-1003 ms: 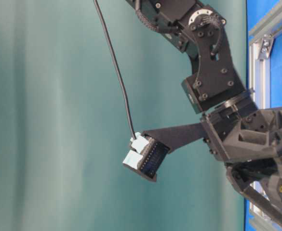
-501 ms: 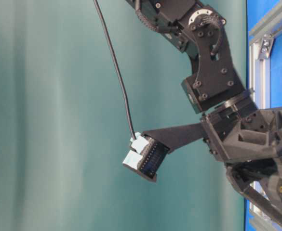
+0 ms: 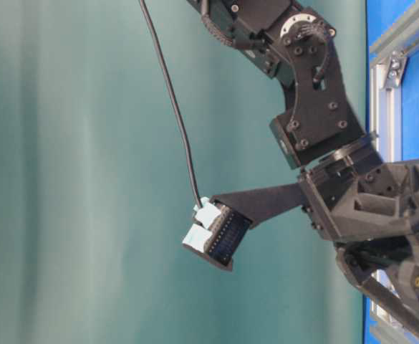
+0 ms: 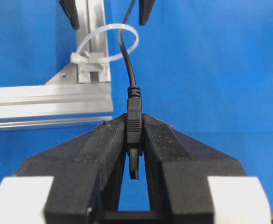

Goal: Insert the wire through the string loop located on the left side.
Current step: 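Pull the cable leftward through the loop with the left gripper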

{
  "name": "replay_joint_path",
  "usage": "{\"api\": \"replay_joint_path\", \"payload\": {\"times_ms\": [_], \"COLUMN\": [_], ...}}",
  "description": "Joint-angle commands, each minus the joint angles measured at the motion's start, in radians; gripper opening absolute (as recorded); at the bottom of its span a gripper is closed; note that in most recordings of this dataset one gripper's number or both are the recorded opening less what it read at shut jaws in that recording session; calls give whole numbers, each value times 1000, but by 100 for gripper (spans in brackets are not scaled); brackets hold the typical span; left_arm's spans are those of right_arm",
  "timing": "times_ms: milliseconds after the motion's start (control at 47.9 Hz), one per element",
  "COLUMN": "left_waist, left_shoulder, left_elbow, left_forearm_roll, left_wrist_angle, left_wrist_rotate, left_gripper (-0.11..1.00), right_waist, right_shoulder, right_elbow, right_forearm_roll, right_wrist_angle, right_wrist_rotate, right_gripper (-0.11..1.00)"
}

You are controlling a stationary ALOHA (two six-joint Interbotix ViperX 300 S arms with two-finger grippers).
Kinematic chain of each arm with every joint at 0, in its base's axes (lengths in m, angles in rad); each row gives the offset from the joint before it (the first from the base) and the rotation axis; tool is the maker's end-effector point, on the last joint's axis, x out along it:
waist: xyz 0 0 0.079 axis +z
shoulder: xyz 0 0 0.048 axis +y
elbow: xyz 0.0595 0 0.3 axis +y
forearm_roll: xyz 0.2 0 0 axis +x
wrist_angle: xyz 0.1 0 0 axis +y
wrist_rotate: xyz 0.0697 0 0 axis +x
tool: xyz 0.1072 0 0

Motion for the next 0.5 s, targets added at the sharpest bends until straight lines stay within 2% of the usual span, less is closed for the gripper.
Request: {"api": "replay_joint_path", "payload": {"times_ms": [0, 146, 230, 272, 376, 481], "left_waist": [0, 2, 6, 9, 9, 9], "left_shoulder": [8, 8, 8, 6, 6, 5], "left_elbow": [-9, -9, -11, -9, -11, -12], "left_forearm_roll": [2, 2, 2, 2, 2, 2], "left_wrist_angle": [-5, -5, -5, -5, -5, -8], "left_wrist_rotate": [0, 0, 0, 0, 0, 0], "left_gripper": [17, 62, 83, 83, 74, 73], "right_waist": [0, 0, 0, 0, 0, 0], "right_shoulder": [-20, -21, -21, -20, -21, -21], "right_elbow": [-21, -21, -21, -21, -21, -21], "right_forearm_roll": [3, 3, 5, 5, 5, 5], "right_wrist_angle": [-6, -6, -6, -6, -6, -8], "right_wrist_rotate": [2, 2, 2, 2, 2, 2], "right_gripper": [94, 94, 94, 94, 94, 94]}}
